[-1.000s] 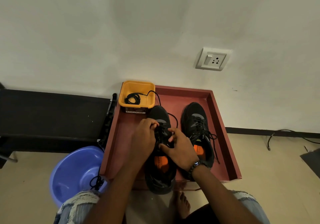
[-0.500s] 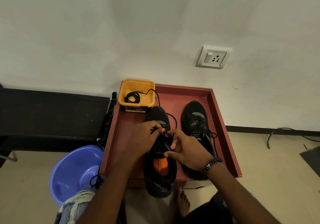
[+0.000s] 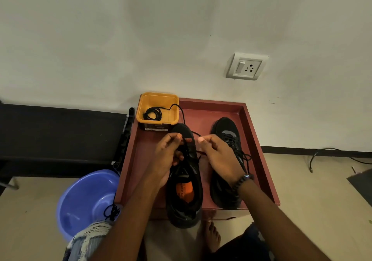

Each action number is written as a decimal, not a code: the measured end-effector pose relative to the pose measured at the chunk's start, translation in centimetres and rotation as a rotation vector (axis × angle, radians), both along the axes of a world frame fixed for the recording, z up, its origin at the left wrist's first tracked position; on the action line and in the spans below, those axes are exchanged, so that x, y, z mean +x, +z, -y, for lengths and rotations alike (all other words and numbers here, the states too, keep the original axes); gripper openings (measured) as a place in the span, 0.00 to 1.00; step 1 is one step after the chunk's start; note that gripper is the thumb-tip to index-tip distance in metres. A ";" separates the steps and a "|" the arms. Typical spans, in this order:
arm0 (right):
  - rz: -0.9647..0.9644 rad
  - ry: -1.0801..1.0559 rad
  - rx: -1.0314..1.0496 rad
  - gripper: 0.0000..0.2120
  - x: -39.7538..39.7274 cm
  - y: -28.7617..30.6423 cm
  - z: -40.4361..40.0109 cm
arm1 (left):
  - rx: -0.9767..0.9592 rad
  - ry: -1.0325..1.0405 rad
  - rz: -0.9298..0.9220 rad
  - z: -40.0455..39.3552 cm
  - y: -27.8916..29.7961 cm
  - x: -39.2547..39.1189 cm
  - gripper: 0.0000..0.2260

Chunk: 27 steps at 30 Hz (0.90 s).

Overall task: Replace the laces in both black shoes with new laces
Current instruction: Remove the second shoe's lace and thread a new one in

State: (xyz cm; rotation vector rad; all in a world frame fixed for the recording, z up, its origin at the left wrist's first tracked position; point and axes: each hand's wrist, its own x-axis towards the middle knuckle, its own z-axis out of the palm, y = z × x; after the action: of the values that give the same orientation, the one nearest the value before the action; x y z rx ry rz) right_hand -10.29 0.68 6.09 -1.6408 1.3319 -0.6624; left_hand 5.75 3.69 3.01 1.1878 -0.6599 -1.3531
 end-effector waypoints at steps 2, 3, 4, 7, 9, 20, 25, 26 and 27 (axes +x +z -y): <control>-0.207 0.092 -0.111 0.08 0.5 -0.2 1.1 | -0.011 0.064 -0.157 0.2 0.5 0.5 0.06; -0.238 0.155 -0.091 0.08 0.7 -0.3 1.4 | -0.012 0.114 -0.221 0.3 0.5 0.8 0.06; -0.261 0.220 -0.064 0.10 1.0 -0.6 1.5 | -0.009 0.170 -0.266 0.3 0.4 1.2 0.08; -0.295 0.331 -0.044 0.11 2.0 -1.4 1.5 | -0.011 0.339 -0.375 0.2 0.0 2.3 0.07; -0.274 0.319 -0.034 0.06 2.7 -1.4 1.5 | -0.032 0.370 -0.344 0.1 -0.2 3.0 0.06; 0.084 0.071 0.116 0.05 4.0 1.2 3.1 | -0.057 -0.239 0.579 0.1 -2.8 1.9 0.23; 0.361 0.077 0.012 0.03 5.5 5.0 4.0 | -0.135 -0.238 0.605 -0.2 -2.2 1.6 0.06; 0.414 0.077 0.032 0.03 5.7 5.6 4.1 | -0.141 -0.205 0.570 -0.2 -2.1 1.7 0.06; 0.460 0.076 0.049 0.04 5.9 6.0 4.2 | -0.129 -0.167 0.546 -0.1 -2.2 1.8 0.08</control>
State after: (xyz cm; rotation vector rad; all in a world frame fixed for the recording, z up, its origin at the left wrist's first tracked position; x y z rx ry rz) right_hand -4.40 -3.54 12.09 -1.3842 0.9400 -0.8898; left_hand 7.60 3.78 0.83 1.4306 -1.2378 -1.0979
